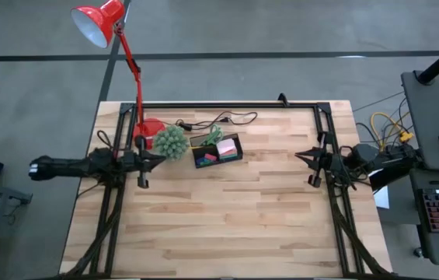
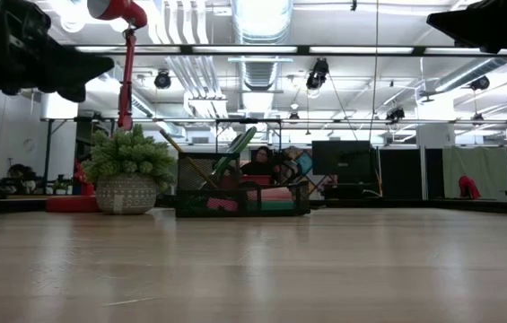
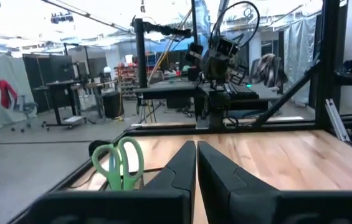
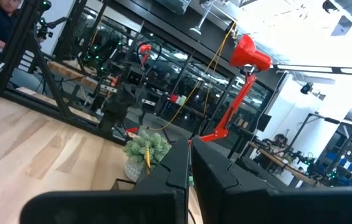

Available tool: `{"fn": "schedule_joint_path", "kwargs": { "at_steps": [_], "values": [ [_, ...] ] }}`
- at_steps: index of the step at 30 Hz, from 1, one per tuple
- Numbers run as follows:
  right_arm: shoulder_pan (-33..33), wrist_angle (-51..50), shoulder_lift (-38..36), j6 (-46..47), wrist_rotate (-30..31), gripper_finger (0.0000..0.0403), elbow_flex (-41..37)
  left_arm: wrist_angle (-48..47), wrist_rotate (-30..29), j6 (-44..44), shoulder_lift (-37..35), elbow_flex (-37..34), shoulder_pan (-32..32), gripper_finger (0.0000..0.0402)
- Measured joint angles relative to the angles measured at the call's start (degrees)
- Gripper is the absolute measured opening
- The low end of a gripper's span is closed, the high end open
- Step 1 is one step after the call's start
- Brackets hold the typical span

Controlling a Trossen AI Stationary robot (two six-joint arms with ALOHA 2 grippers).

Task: Pick and place office supplies into organizer
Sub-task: Return to Home Position

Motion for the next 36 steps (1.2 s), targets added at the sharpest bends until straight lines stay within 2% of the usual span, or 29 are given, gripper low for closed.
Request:
{"fn": "schedule_joint_path", "kwargs": {
  "at_steps": [4, 9, 19, 21, 24, 25, 28, 31, 36],
  "values": [
    [0.0, 0.5, 0.0, -0.2, 0.0, 0.0009, 0.0, -5.2, -0.1, -0.7, -4.1, 0.0, 0.0, 0.0001],
    [-0.1, 0.9, 0.5, 10.4, 0.0, 0.0009, 0.0, -6.2, -0.1, -0.7, -2.5, -0.1, 0.0, 0.0001],
    [-3.9, 1.5, 7.4, 18.5, 0.9, 0.0009, -2.5, -6.9, -0.3, -0.7, -1.0, -0.1, 0.0, 0.0001],
    [-5.5, 1.6, 8.6, 19.2, -5.9, 0.0009, -3.3, -7.0, -0.3, -0.4, -1.1, -0.1, 0.0, 0.0001],
    [-8.4, 5.4, 10.1, 17.8, -25.5, 0.0009, -5.2, -7.0, -0.4, 0.6, -1.0, -0.1, 0.0, 0.0001],
    [-9.6, 8.6, 10.6, 18.1, -28.7, 0.0009, -6.1, -7.0, -0.4, 0.6, -1.1, -0.1, 0.0, 0.0001],
    [-13.7, 14.4, 11.4, 21.2, -27.0, 0.0009, -8.5, -7.0, -0.3, 0.6, -1.2, -0.1, 0.0, 0.0001],
    [-18.4, 9.4, 12.3, 23.8, -23.1, 0.0009, -8.6, -6.9, -0.4, 0.9, -1.2, -0.1, 0.0, 0.0001],
    [-25.8, 1.4, 11.6, 25.0, -22.5, 0.0009, -8.6, -7.5, -0.3, 0.9, -1.0, -0.2, 0.0, 0.0001]
  ]
}}
